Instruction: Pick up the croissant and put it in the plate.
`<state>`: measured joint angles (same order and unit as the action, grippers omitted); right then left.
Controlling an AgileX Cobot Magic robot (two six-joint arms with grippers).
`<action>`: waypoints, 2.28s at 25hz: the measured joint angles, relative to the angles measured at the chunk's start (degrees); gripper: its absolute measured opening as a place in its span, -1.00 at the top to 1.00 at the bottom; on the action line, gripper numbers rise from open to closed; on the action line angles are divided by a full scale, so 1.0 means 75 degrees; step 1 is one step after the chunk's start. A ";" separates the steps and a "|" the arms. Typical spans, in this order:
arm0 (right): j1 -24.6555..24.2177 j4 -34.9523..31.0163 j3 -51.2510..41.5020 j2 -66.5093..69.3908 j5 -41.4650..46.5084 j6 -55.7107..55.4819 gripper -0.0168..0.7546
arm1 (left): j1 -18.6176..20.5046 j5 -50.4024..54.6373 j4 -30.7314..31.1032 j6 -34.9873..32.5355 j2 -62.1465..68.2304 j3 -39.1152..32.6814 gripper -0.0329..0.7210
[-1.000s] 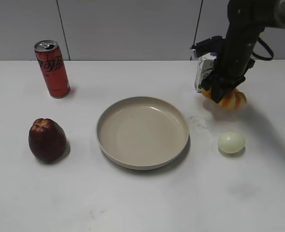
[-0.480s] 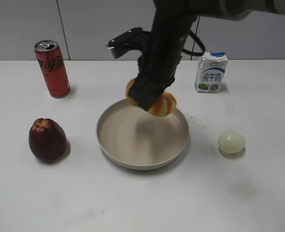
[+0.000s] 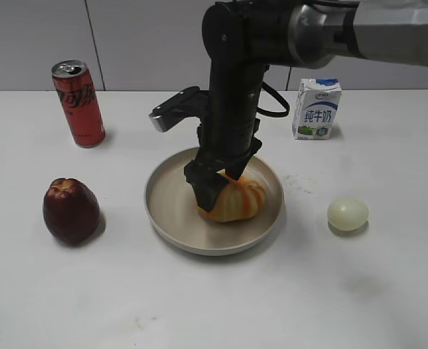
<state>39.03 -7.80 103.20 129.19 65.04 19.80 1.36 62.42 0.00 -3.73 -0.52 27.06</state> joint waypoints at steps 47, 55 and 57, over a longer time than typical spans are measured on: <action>-0.4831 -0.0142 -0.8972 -1.0451 -0.0862 -0.1626 -0.58 | 0.0000 0.0000 0.0000 0.0000 0.0000 0.0000 -0.64; -0.4831 -0.0134 -0.9874 -1.2801 -0.0794 -0.1626 -0.58 | 0.0000 0.0000 0.0000 0.0000 0.0000 0.0000 -0.64; -0.4831 -0.0142 -0.9874 -1.3395 -0.0788 -0.1626 -0.58 | 0.0000 0.0000 0.0000 0.0000 0.0000 0.0000 -0.64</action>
<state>2.80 -8.87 29.14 28.73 59.13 7.60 1.36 62.42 0.00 -3.73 -0.52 27.06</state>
